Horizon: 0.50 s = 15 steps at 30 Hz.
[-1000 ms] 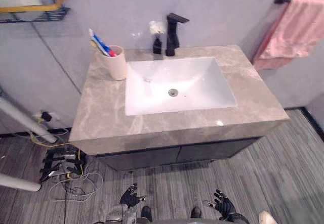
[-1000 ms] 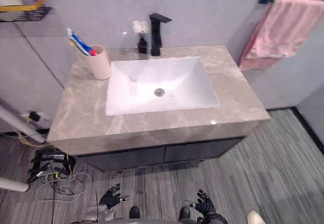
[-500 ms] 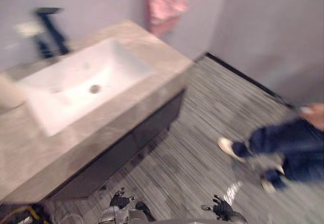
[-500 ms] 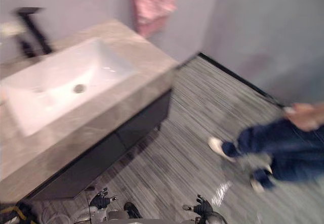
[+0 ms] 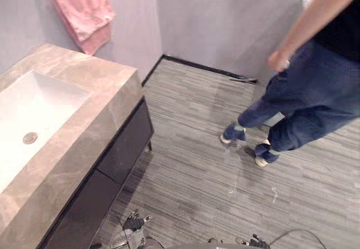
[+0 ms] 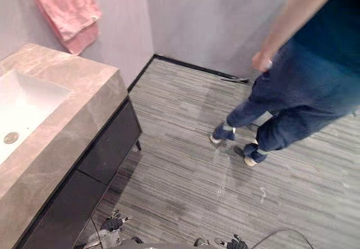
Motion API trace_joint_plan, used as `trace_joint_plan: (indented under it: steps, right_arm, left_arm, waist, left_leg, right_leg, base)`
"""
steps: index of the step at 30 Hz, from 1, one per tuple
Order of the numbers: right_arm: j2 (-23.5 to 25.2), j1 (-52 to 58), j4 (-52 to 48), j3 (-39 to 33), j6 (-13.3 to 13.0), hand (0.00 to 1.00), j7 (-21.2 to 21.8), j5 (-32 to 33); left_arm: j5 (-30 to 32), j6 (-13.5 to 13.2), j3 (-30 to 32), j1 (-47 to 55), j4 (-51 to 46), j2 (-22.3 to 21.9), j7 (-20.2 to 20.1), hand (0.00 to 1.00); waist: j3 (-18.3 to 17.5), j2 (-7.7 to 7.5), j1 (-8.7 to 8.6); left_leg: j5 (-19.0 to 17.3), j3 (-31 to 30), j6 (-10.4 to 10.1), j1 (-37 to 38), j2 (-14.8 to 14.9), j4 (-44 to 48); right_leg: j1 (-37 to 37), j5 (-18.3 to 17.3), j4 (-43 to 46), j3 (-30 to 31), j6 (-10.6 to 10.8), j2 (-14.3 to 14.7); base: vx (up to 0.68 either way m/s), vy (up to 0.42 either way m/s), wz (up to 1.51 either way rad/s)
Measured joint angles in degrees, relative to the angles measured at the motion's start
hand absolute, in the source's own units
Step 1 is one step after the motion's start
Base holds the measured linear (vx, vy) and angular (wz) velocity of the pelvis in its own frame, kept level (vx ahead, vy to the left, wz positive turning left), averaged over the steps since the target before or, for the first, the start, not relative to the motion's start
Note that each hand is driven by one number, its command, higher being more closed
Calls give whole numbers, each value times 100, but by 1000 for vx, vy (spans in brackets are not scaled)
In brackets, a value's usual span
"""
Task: Organize washtable
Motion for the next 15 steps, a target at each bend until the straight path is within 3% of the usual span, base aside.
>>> trace_joint_plan:
  steps: [1,2,3,5,6,7,9,10,11,14,15]
  right_arm:
    - [-83,-85,-5,31,-16,0,5,2]
    - [-146,-158,3,20,-10,0,4,1]
    - [-259,-315,32,46,-12,0,5,6]
    - [-224,-559,33,208,-43,0,13,46]
    - [-201,-578,11,303,-80,0,22,47]
    - [-178,-602,-60,444,-127,0,19,47]
    - [-166,-597,-41,444,-114,0,12,45]
    - [-155,-572,15,443,-109,0,9,37]
    - [-155,-575,55,421,-108,0,8,35]
    - [-100,-538,63,302,-97,0,16,23]
    - [-52,-536,71,168,-106,0,10,29]
  left_arm:
    - [-94,-7,114,134,-19,-38,-4,0]
    - [-119,-19,158,152,-44,-99,-1,0]
    - [-197,-61,203,183,-48,-152,-3,0]
    - [-226,-53,188,354,-20,-113,0,0]
    - [-251,-54,195,395,-21,-92,-3,0]
    - [-246,-52,151,364,-23,21,3,0]
    - [-195,-61,123,289,-42,157,-1,0]
    - [-100,-57,122,269,-37,208,-2,0]
    - [-14,-55,121,248,-14,209,-3,0]
    - [259,-50,108,241,30,185,-11,0]
    - [395,-53,108,250,97,169,-11,0]
  waist:
    - [29,53,130]
    - [47,158,195]
    - [80,327,361]
    - [37,363,445]
    - [42,340,444]
    - [19,162,377]
    - [17,23,256]
    - [-25,-64,236]
    - [-37,-81,213]
    - [-95,-147,-15]
    - [-109,-95,-21]
  left_leg:
    - [-567,-1625,-76,-169,-365,152]
    - [-768,-2306,-156,-150,-586,129]
    - [-1128,-3316,-147,-35,-936,1]
    - [-1500,-3741,-139,471,-1016,-332]
    - [-1545,-3657,-88,551,-1038,-428]
    - [-1581,-3337,-24,563,-1143,-520]
    - [-1654,-2930,107,557,-1339,-684]
    - [-1676,-2508,146,605,-1420,-757]
    - [-1738,-2127,237,637,-1483,-745]
    - [-1768,-1538,297,761,-1663,-834]
    - [-1754,-1474,322,794,-1766,-851]
  right_leg:
    - [-176,-7,183,564,-7,60]
    - [-301,-11,284,891,-10,110]
    - [-573,-16,492,1593,-21,355]
    - [-966,131,605,2741,60,770]
    - [-1015,227,505,3044,115,812]
    - [-1079,541,157,3499,149,785]
    - [-1242,990,-251,4046,202,667]
    - [-1351,1244,-428,4283,82,651]
    - [-1428,1389,-556,4432,-76,650]
    - [-1636,1755,-600,4612,-64,714]
    - [-1769,2044,-598,4634,-112,837]
  base:
    - [-71,117,-196]
    - [-39,256,-263]
    - [-90,279,-275]
    - [-129,280,-306]
    - [-102,158,-256]
    - [-123,171,-202]
    - [-161,213,-176]
    - [-136,166,-184]
    - [-90,113,-180]
    - [-54,140,-154]
    - [3,106,-210]
